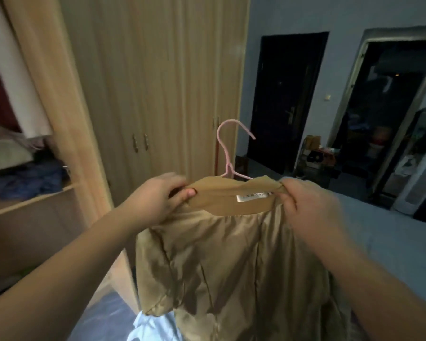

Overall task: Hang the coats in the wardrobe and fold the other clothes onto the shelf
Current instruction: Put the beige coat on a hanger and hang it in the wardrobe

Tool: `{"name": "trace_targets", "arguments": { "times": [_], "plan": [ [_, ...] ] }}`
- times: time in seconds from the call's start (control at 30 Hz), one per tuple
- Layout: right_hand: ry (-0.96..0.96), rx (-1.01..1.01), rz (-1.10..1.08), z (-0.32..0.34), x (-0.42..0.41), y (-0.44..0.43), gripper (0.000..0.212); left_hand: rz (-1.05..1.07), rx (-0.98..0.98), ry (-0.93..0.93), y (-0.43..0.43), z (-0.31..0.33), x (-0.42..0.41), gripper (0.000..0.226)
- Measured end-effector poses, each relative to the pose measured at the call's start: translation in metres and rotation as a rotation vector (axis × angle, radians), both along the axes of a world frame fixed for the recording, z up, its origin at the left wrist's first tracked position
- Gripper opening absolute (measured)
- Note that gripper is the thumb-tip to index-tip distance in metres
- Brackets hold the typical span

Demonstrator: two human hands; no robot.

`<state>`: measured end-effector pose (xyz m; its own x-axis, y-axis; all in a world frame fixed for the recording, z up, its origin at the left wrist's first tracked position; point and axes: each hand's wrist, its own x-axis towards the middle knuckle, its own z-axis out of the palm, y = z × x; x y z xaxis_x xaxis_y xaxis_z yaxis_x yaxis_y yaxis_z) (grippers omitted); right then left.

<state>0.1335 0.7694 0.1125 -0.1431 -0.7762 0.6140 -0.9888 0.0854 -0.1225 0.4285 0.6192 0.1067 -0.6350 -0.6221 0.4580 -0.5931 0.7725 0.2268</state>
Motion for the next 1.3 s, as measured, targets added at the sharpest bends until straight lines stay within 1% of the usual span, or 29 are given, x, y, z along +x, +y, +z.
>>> {"name": "trace_targets", "arguments": {
  "times": [0.03,0.07,0.1,0.13,0.17,0.2,0.23,0.3,0.33,0.37,0.47,0.53,0.6,0.63,0.7,0.73,0.77,0.83,0.87,0.9,0.93,0.97,1.0,1.03,1.07,1.17,1.2,1.23,1.3],
  "plan": [
    [-0.004,-0.023,0.058,0.003,0.007,-0.003,0.021,0.02,0.014,-0.033,0.007,0.007,0.013,0.066],
    [0.017,-0.055,0.119,0.005,0.014,-0.008,0.022,0.042,0.061,-0.051,0.014,0.018,0.028,0.059],
    [0.049,-0.079,0.173,0.009,0.024,-0.015,0.021,0.048,0.149,-0.024,0.024,0.032,0.043,0.051],
    [0.081,-0.099,0.223,0.013,0.034,-0.024,0.02,0.027,0.261,0.049,0.035,0.048,0.057,0.044],
    [0.103,-0.116,0.268,0.018,0.048,-0.033,0.021,0.005,0.361,0.112,0.047,0.063,0.07,0.04],
    [0.117,-0.136,0.315,0.024,0.063,-0.043,0.025,0.006,0.431,0.134,0.058,0.078,0.081,0.039],
    [0.117,-0.153,0.365,0.031,0.08,-0.052,0.029,0.044,0.467,0.103,0.07,0.091,0.091,0.04],
    [0.097,-0.175,0.494,0.045,0.119,-0.069,0.032,0.145,0.453,0.037,0.089,0.108,0.111,0.038],
    [0.093,-0.185,0.562,0.051,0.14,-0.076,0.031,0.191,0.433,0.058,0.098,0.117,0.121,0.036],
    [0.094,-0.188,0.616,0.056,0.162,-0.082,0.03,0.238,0.43,0.109,0.106,0.126,0.134,0.035],
    [0.158,-0.282,0.717,0.067,0.232,-0.097,0.026,0.287,0.585,0.306,0.122,0.14,0.179,0.033],
    [0.22,-0.318,0.765,0.067,0.283,-0.105,0.027,0.313,0.635,0.462,0.125,0.138,0.211,0.028],
    [0.259,-0.277,0.799,0.065,0.338,-0.113,0.029,0.423,0.63,0.624,0.123,0.13,0.246,0.023],
    [0.245,-0.246,0.804,0.064,0.364,-0.117,0.029,0.47,0.639,0.703,0.122,0.126,0.265,0.02],
    [0.166,-0.163,0.791,0.064,0.414,-0.123,0.042,0.558,0.678,0.858,0.117,0.119,0.302,0.018],
    [0.086,-0.113,0.809,0.066,0.435,-0.125,0.048,0.608,0.682,0.938,0.113,0.115,0.323,0.019],
    [-0.064,-0.052,0.868,0.068,0.455,-0.126,0.046,0.647,0.684,1.027,0.107,0.111,0.343,0.019],
    [-0.402,0.089,0.992,0.069,0.492,-0.125,0.024,0.675,0.683,1.204,0.089,0.104,0.384,0.019],
    [-0.473,0.201,1.032,0.068,0.512,-0.123,0.017,0.672,0.691,1.266,0.08,0.103,0.401,0.022],
    [-0.482,0.328,1.056,0.065,0.53,-0.122,0.025,0.647,0.713,1.311,0.071,0.101,0.412,0.026],
    [-0.488,0.465,1.059,0.063,0.55,-0.122,0.038,0.594,0.743,1.34,0.059,0.1,0.424,0.028],
    [-0.486,0.558,1.061,0.061,0.569,-0.126,0.053,0.535,0.775,1.345,0.049,0.1,0.434,0.023],
    [-0.495,0.612,1.057,0.06,0.583,-0.131,0.066,0.485,0.808,1.352,0.039,0.099,0.441,0.017],
    [-0.52,0.636,1.045,0.059,0.598,-0.141,0.072,0.441,0.849,1.353,0.027,0.097,0.451,0.011],
    [-0.552,0.648,1.023,0.06,0.608,-0.152,0.069,0.394,0.892,1.347,0.015,0.093,0.46,0.01],
    [-0.562,0.682,0.955,0.062,0.623,-0.192,0.039,0.29,0.957,1.347,-0.021,0.076,0.482,0.018],
    [-0.539,0.705,0.921,0.061,0.626,-0.207,0.032,0.266,0.956,1.341,-0.034,0.067,0.489,0.03],
    [-0.502,0.715,0.882,0.059,0.628,-0.221,0.03,0.256,0.949,1.346,-0.047,0.06,0.494,0.043],
    [-0.377,0.67,0.8,0.052,0.636,-0.251,0.038,0.23,0.922,1.318,-0.076,0.045,0.501,0.063]
  ]
}}
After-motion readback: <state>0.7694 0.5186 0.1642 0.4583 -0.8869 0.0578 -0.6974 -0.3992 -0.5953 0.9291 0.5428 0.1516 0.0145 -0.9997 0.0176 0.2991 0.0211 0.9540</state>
